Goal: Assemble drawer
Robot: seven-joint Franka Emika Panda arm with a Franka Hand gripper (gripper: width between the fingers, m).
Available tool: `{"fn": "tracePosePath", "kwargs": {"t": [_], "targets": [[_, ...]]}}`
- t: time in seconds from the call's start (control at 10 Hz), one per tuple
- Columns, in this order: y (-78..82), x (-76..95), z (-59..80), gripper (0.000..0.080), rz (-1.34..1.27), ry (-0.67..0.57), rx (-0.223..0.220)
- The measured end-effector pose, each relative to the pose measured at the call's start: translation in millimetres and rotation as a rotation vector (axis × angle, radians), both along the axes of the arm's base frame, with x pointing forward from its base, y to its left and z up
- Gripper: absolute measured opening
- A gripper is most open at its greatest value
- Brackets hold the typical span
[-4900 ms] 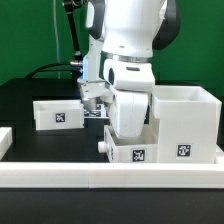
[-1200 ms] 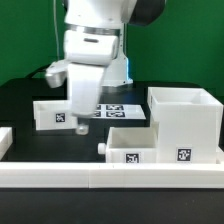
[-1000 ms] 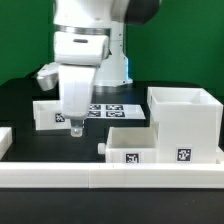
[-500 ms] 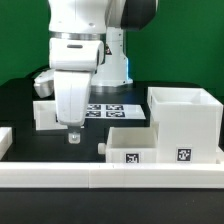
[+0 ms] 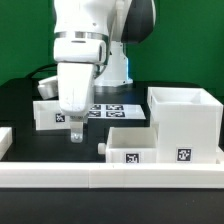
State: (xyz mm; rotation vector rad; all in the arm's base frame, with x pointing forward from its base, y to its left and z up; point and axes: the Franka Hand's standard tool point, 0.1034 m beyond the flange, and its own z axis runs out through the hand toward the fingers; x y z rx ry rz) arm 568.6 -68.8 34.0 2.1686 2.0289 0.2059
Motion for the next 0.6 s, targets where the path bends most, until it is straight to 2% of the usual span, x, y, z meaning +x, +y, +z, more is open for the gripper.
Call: {"fn": "tracePosePath", "kwargs": {"t": [0.4,0.6], "targets": [[25.1,1.7,-12.3,0.0649,-0.02,0.014,0.014],[35.9,11.2,-13.7,0.0649,-0.014,0.023,0.015]]}}
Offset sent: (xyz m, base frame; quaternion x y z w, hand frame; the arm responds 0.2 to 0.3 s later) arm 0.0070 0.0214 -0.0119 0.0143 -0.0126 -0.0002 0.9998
